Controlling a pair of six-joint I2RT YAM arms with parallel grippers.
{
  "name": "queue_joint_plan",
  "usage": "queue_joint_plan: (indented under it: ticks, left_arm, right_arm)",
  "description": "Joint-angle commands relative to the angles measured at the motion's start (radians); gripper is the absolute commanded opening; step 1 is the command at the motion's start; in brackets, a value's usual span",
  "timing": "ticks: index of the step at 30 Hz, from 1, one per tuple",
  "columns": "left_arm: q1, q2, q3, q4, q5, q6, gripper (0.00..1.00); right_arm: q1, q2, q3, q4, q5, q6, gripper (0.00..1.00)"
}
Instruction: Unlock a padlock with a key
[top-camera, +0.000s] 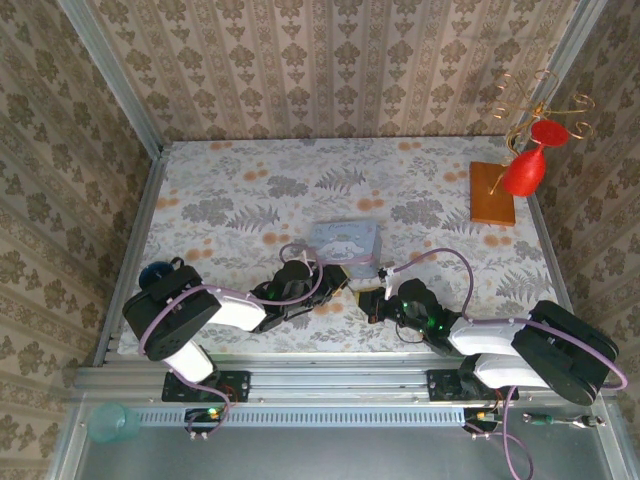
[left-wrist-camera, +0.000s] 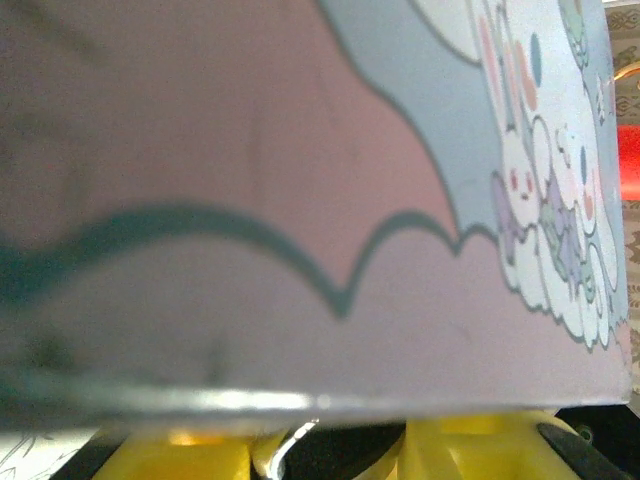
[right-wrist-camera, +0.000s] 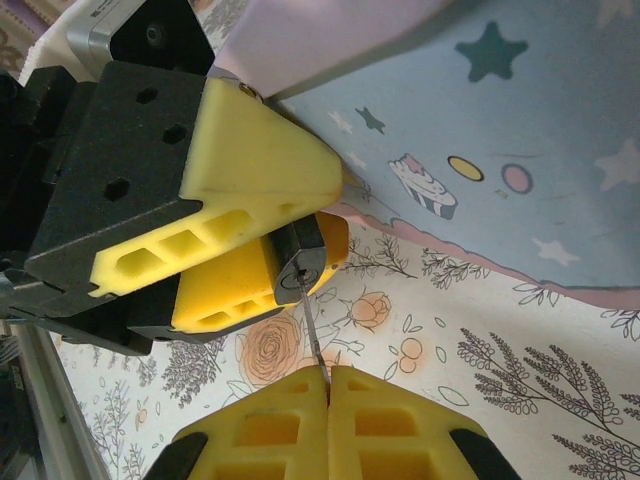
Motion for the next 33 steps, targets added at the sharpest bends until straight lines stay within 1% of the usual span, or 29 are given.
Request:
queue_joint_plan:
  ticks: [1, 7, 16, 25, 33]
  left_arm:
    - [-0.010, -0.041, 0.009, 0.046, 0.014, -0.010, 0.08]
    - [-0.010, -0.041, 0.009, 0.047, 0.014, -0.009, 0.08]
    - [-0.007, -0.028, 0.019, 0.049, 0.023, -0.009, 0.08]
    - [-0.006, -0.029, 0.024, 0.038, 0.025, -0.006, 0.08]
    - [-0.007, -0.027, 0.031, 0.032, 0.027, -0.006, 0.08]
  right_arm:
    - [0.003, -0.016, 0.012, 0.041, 0.064, 0.018, 0.00]
    - [0.003, -0.011, 0.009, 0.047, 0.082, 0.023, 0.00]
    - [0.009, -0.016, 0.005, 0.053, 0.064, 0.016, 0.00]
    - [0.012, -0.036, -0.016, 0.047, 0.096, 0.014, 0.00]
    - [0.012, -0.036, -0.011, 0.041, 0.085, 0.010, 0.00]
